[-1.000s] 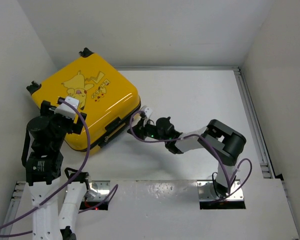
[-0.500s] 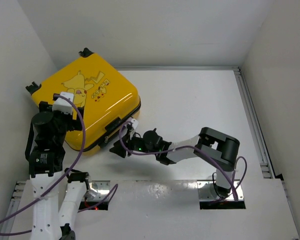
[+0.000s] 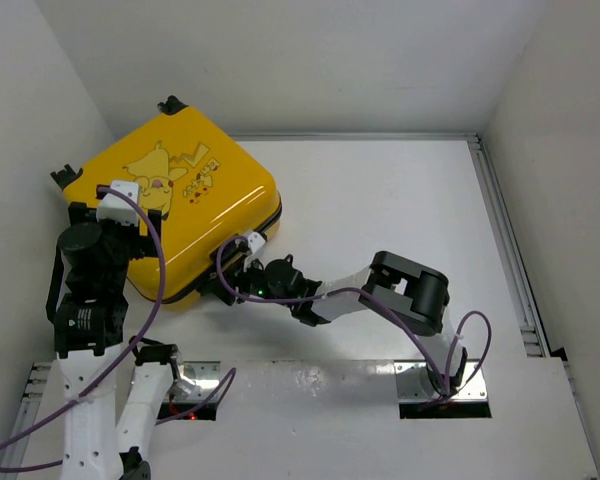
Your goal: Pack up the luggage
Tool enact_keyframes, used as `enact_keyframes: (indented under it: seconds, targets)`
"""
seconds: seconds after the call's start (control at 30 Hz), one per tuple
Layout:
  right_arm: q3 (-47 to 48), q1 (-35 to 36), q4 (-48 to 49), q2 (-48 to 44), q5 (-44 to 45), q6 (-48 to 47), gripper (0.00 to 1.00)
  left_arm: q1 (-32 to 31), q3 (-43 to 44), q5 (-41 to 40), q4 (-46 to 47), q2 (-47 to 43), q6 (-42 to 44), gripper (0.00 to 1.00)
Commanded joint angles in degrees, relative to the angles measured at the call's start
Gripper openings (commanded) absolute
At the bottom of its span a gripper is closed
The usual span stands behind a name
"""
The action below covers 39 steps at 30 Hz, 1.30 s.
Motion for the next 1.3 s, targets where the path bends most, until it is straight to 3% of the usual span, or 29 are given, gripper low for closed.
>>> enact_keyframes:
  seconds: [0.0,0.2,0.37,0.6,0.87,0.97,1.1,1.23,1.27]
  targets:
    - [2.82,0.38,1.14,0.65,2.28,0.86,0.45,0.66,1.97,-1.33,2.12,0.39,-0.19,0.99]
    - [4.67,0.29,0.44,2.67,3.16,0.50,0.45,0.66,0.91,-1.86,2.65,0.39,0.33,0.99]
    - [3.53,0.29,-1.23,1.01,6.31,-0.12,0.55,0.66,0.38,-1.86,2.65,0.39,0.86,0.99]
    - [0.27,0.55,-2.73,-1.03,7.75,-3.36,0.55,0.66,-1.19,-1.86,2.65,0.39,0.86,0.99]
    - [6.77,-0.24,-1.86,3.89,8.44,-2.48,0.54,0.66,-1.73,-1.86,3.18,-0.14,0.86,0.99]
    - [8.70,-0.24,-1.41,5.21,8.00,-2.22,0.47,0.66,-1.73,-1.86,3.18,-0.14,1.39,0.99]
    - [9.15,-0.15,-0.62,5.92,8.00,-2.83,0.18,0.66,-2.25,-2.38,3.18,-0.14,1.39,0.99]
    - [6.96,-0.15,1.31,4.61,7.82,-4.76,0.00,0.66,-2.78,-2.39,3.70,-0.14,1.39,0.99]
    - [6.52,-0.24,1.92,3.91,7.82,-4.94,0.00,0.66,-2.78,-2.39,3.70,-0.14,1.39,0.99]
